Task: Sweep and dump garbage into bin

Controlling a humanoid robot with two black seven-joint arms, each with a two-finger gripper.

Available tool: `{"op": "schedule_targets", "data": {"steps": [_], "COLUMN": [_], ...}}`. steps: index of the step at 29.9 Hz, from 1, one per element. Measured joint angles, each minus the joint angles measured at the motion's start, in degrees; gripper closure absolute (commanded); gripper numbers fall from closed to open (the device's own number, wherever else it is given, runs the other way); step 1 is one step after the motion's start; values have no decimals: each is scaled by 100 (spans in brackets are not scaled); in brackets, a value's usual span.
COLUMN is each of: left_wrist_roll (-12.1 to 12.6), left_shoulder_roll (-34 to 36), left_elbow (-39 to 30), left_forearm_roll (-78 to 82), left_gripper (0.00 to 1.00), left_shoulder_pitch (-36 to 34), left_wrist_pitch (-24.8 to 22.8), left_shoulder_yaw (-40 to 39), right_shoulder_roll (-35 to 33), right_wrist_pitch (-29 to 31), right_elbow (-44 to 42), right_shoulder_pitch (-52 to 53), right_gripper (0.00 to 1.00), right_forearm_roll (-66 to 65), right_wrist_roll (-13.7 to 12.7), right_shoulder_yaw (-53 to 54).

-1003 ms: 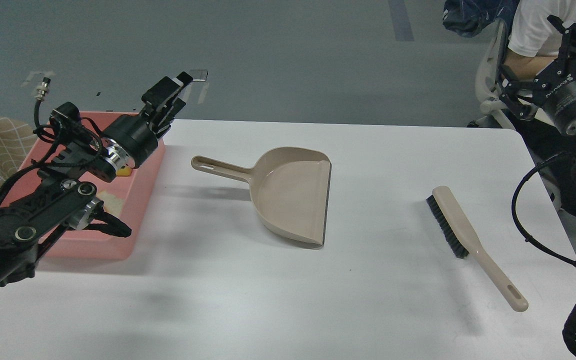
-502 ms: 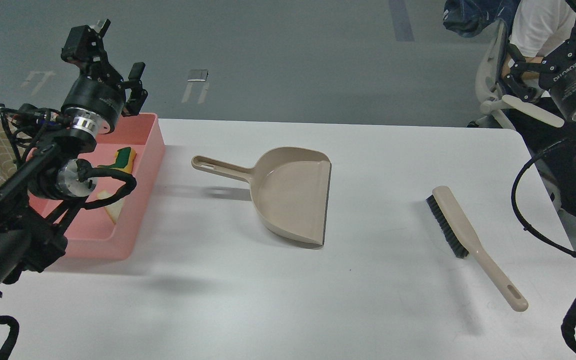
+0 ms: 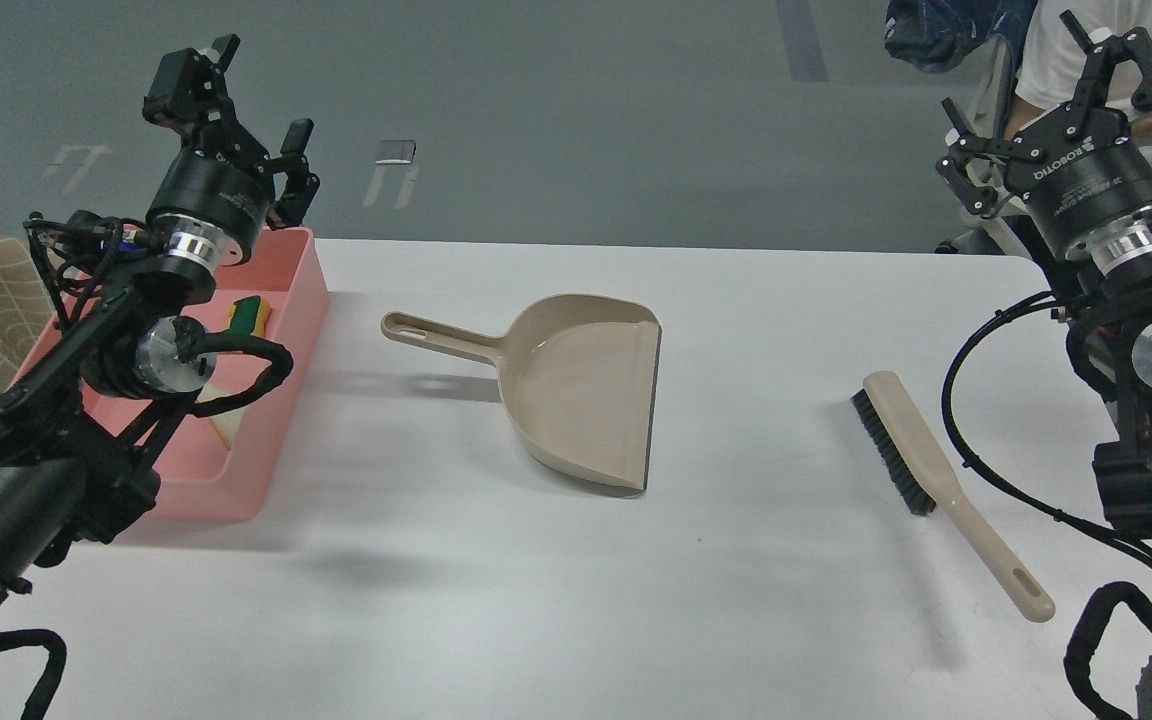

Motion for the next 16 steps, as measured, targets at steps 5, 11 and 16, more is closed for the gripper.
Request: {"op": "schedule_targets", "data": {"steps": [5,11,16], "left_wrist_roll": [-131,-334,-328], "left_shoulder_roll": [-3,-139,-197], "left_elbow": [-43,-73,-108], "left_forearm_roll": [43,-7,-15], "left_gripper": [2,2,2], "left_shoulder_pitch": [-3,-6,-58], "left_wrist_pitch": [0,-71,-348], "left_shoulder_yaw": [-69,-84,-114], "right_shoulder_roll": [-23,-34,-34], "right_wrist_pitch": [3,3,3], "right_elbow": [-92,-338,-300], "right_shoulder_pitch": [3,63,32], "right_gripper": [0,0,0], "right_forearm_roll": [-47,-191,-182], "right_wrist_roll": [57,341,473], "right_shoulder_yaw": [-39,-80,-78]}}
